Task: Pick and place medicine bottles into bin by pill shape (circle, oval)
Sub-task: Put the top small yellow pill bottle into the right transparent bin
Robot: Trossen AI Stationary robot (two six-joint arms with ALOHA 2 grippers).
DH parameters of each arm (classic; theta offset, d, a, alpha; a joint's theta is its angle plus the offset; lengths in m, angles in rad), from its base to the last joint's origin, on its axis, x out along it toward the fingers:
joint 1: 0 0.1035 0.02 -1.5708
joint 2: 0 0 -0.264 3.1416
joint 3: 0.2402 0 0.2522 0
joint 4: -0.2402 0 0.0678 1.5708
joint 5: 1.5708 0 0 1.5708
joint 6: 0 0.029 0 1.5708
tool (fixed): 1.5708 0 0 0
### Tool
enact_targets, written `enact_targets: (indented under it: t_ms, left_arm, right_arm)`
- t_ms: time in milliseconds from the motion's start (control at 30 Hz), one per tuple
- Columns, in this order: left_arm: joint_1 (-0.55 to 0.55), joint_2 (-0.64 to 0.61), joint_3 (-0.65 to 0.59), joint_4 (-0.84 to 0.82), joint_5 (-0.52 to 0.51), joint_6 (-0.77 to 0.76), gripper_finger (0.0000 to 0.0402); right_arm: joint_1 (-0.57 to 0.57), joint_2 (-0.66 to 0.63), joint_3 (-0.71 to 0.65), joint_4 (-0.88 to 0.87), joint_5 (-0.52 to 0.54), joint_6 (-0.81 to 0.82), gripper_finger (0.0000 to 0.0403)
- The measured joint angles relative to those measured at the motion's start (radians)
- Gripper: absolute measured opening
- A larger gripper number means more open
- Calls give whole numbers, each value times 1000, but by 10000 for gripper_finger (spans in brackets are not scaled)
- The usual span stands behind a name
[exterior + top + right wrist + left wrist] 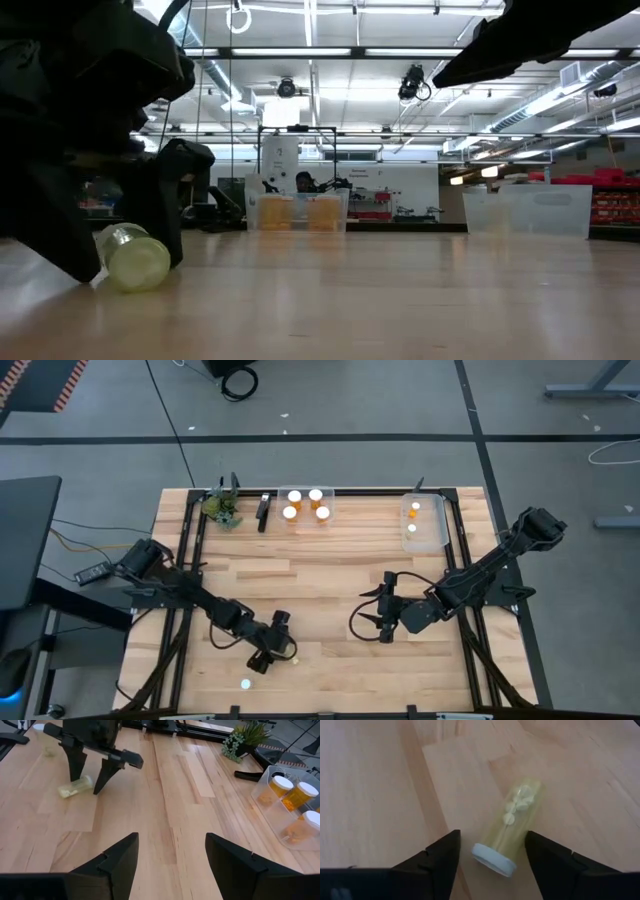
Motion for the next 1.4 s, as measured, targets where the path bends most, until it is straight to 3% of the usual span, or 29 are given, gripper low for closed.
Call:
enact_targets:
  t_ms: [433, 600, 800, 1000, 1200, 1400]
  left_arm:
    - [2, 9, 4, -2, 11, 4, 130]
    - [19, -16, 15, -51, 30, -7, 122]
    - [61, -60, 219, -480, 37, 2, 143]
    - [126, -49, 475, -926, 35, 5, 127]
    - [188, -42, 620, -1169, 37, -28, 131]
    - [235, 64, 724, -1378, 84, -45, 130]
  right_arm:
    - [-3, 0, 0, 4, 0, -6, 236]
    - [-17, 0, 0, 5, -4, -6, 236]
    - [-32, 0, 0, -21, -32, -6, 236]
    - [-32, 0, 0, -58, -27, 6, 236]
    - [-32, 0, 0, -111, -13, 19, 236]
    - [-32, 0, 0, -138, -6, 31, 236]
